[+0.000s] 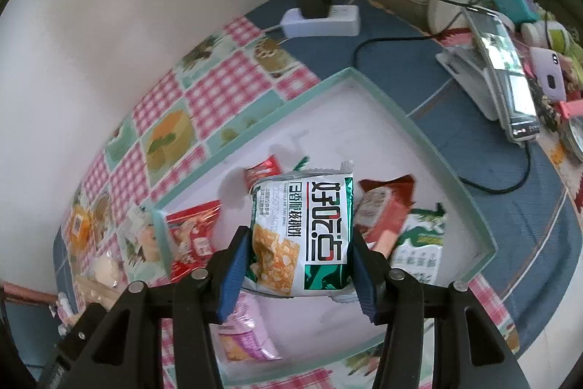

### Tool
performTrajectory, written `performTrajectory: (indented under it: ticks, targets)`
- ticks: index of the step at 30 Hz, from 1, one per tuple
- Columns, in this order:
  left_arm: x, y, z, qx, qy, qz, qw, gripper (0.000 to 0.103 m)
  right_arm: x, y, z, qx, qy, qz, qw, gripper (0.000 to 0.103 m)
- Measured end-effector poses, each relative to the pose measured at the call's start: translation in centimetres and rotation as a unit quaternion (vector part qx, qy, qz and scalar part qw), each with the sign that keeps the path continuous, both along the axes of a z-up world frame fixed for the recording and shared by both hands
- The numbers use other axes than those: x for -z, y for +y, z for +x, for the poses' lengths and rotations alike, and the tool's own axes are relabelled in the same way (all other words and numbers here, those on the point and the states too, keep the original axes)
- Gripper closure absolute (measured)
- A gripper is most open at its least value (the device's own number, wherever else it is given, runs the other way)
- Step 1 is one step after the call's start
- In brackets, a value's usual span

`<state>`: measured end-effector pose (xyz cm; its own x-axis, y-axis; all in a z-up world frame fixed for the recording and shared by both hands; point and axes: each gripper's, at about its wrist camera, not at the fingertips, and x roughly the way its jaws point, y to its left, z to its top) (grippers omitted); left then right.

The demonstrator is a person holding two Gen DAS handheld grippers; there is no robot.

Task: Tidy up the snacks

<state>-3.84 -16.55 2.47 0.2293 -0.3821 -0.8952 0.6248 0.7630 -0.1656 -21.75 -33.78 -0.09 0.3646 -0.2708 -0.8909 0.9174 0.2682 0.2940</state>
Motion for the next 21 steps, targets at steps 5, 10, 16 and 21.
performTrajectory:
  ticks: [5,10,16,21]
  targets:
    - [0.3,-2.4,-2.1,0.027,0.006,0.002,0.9996,0.025,0.3,-0.9,-1.2,0.011,0.001,0.003,1.0,0.048]
    - [1.0,-4.8,-4.0,0.054,0.01,0.011,0.9985,0.025,0.6,-1.3,-1.8,0.016,0.002,0.006,1.0,0.048]
    - [1.8,-6.9,-5.0,0.07,0.019,0.013,0.9973,0.025,0.8,-1.3,-1.9,0.016,0.003,0.01,1.0,0.048]
    - [2.2,-7.8,-5.2,0.073,0.02,0.013,0.997,0.026,0.9,-1.4,-2.1,0.021,0.006,0.011,1.0,0.048]
